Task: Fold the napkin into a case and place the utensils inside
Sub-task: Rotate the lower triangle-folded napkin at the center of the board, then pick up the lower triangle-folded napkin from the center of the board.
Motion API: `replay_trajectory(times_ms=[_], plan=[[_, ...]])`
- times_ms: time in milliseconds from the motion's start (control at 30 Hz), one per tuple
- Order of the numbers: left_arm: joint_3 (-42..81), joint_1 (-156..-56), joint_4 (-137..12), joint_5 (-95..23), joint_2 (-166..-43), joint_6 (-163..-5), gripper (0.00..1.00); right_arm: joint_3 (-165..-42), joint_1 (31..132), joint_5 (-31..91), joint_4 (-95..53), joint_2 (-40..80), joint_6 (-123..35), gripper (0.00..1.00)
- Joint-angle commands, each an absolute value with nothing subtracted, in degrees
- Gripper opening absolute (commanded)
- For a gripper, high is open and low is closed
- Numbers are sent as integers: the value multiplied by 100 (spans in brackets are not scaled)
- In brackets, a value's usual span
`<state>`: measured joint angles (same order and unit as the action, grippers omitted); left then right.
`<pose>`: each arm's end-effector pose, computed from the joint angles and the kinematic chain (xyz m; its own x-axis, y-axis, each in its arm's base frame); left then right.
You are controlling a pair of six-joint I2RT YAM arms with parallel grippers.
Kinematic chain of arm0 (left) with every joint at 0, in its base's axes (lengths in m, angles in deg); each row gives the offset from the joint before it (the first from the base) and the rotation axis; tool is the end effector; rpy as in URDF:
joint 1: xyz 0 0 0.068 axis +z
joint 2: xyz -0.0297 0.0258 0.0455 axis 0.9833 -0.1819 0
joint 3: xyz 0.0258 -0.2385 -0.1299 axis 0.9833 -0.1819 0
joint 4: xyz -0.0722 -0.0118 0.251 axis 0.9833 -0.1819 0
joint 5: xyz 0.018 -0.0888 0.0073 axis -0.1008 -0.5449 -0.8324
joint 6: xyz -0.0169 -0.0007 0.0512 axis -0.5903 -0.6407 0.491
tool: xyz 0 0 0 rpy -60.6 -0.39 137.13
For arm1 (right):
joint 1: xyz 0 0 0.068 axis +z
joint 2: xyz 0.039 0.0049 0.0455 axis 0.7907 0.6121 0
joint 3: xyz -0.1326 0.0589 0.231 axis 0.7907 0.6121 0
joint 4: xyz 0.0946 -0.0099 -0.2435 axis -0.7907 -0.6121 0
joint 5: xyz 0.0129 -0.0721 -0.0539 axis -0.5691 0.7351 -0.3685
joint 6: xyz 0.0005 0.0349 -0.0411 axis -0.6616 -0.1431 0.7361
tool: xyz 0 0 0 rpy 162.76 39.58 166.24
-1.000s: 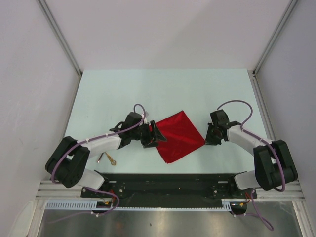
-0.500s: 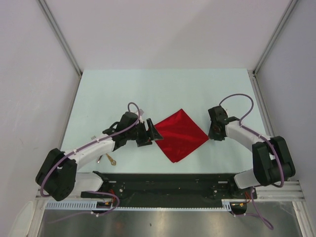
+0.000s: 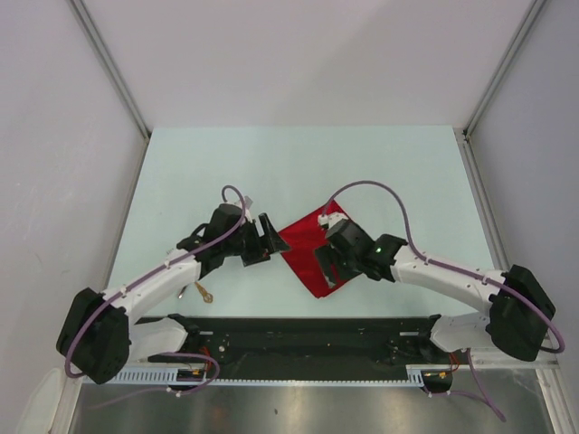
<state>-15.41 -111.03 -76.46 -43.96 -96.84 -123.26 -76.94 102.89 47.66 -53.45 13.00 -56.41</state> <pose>0.1994 -0.1338 0.2121 -0.8889 -0.3282 -0.3195 -0.0174 0.7212 -0.6925 0.1654 0.1917 0.2270 -0.7377 -0.3907 -0.5505 -0.4880 0.8721 0.0349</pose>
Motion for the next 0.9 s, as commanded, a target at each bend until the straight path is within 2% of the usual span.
replay_trajectory(times_ms=[0, 433, 500, 533, 600, 867], plan=[[-1399, -11019, -7739, -4232, -9284, -12222, 81, -7901, 10779, 4160, -5227, 1557, -5285, 82], [-1672, -10967, -7625, -4381, -9170, -12319, 78, -8112, 11465, 4256, -5007, 2595, -5250, 73], [-1663, -10967, -7633, -4390, -9170, -12319, 78, -8199, 11527, 4300, -5008, 2700, -5232, 70], [-1654, -10967, -7634, -4390, -9152, -12319, 77, -8226, 11562, 4248, -4938, 2779, -5189, 64], [-1672, -10967, -7634, -4372, -9126, -12319, 77, -8244, 11562, 4248, -4867, 2858, -5136, 60], [-1707, -10923, -7669, -4381, -9082, -12319, 77, -8148, 11492, 4300, -4788, 3228, -4925, 52]])
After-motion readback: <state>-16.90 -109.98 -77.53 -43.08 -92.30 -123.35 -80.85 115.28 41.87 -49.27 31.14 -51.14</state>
